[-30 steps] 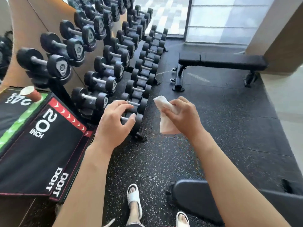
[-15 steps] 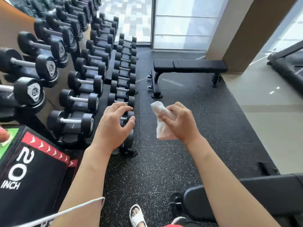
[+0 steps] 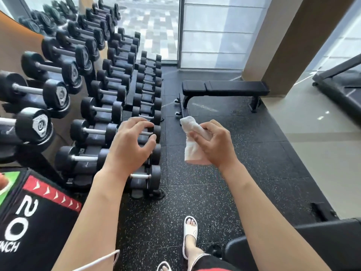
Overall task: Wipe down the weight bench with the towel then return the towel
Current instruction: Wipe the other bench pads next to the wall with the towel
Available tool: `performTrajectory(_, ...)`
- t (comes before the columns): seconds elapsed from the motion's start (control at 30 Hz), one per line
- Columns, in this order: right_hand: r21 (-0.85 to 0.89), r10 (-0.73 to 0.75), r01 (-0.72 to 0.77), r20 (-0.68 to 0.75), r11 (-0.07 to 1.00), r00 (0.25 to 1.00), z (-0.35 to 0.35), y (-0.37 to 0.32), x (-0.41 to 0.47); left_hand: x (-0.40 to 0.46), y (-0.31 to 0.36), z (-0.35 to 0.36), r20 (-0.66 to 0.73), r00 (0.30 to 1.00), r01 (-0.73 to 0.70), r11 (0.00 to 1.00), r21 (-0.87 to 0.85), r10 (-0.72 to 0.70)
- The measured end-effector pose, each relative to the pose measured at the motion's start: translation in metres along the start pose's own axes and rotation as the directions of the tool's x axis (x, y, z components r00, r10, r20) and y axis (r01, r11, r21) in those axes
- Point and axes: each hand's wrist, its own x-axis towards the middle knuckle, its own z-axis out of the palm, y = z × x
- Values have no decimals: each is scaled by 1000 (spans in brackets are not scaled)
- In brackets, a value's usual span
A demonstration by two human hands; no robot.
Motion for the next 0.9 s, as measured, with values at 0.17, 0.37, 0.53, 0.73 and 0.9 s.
performTrajectory(0.17, 16, 11, -10, -21, 1000, 1000, 5, 23, 32, 38, 0, 10, -7, 1000, 1, 1000, 27, -1)
performTrajectory(0.37, 67, 38, -36, -28, 997, 999, -1, 73, 94, 109, 1, 51, 28, 1000, 1, 999, 35, -2)
performTrajectory(0.53, 84, 69, -64, -54, 994, 996, -20, 123, 157, 177, 13, 97, 45, 999, 8, 999, 49, -10)
performTrajectory(0.73, 74, 73, -67, -87, 995, 994, -51, 183, 214, 250, 35, 147, 64, 998, -10, 999, 53, 7)
performTrajectory(0.9, 77, 91, -81, -139, 994, 986, -73, 223, 252, 299, 51, 180, 102, 994, -48, 996, 79, 40)
